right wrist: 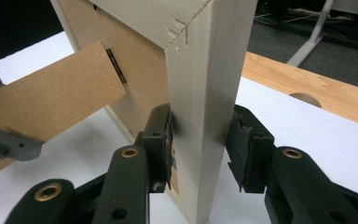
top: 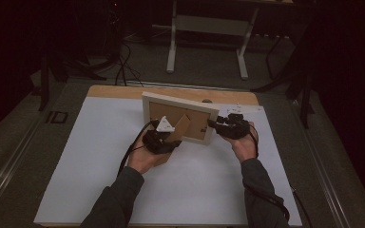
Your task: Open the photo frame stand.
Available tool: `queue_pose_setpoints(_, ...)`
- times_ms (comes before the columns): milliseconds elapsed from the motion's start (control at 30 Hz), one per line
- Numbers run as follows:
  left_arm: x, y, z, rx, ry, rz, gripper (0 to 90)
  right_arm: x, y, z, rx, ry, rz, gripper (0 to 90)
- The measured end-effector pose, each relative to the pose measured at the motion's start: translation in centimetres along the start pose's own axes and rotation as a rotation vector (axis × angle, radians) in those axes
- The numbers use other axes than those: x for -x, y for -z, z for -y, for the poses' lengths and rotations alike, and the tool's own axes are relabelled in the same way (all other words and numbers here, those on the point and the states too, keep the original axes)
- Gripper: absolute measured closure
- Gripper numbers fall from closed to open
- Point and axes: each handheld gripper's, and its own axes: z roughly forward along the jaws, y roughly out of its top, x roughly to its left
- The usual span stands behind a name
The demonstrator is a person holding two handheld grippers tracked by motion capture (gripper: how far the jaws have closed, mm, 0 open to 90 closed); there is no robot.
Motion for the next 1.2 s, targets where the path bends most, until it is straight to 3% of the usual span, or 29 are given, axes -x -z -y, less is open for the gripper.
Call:
queue_pose_setpoints(200,0.0,0.2,0.0,0.017,0.018,0.024,65.6,0.0,0.1,0.2,0.008,0.005,-0.013,61.7)
queue_pose_setpoints(333,0.3,0.3,0.0,0.022,0.006,0.009,66.1,0.1,0.2,0.7,0.028,-0.007,-0.038,61.1)
queue_pose_setpoints(633,0.7,0.3,0.1,0.018,-0.017,0.001,69.1,0.0,0.3,1.0,0.033,-0.006,-0.042,60.5)
queue_pose_setpoints(900,1.0,0.2,0.5,0.006,-0.032,0.001,70.0,-0.5,0.6,1.2,0.04,0.022,-0.035,60.3)
queue_pose_setpoints(1200,1.6,-0.5,0.8,-0.002,-0.05,-0.033,71.7,-0.8,0.7,1.7,0.043,0.058,-0.034,61.0)
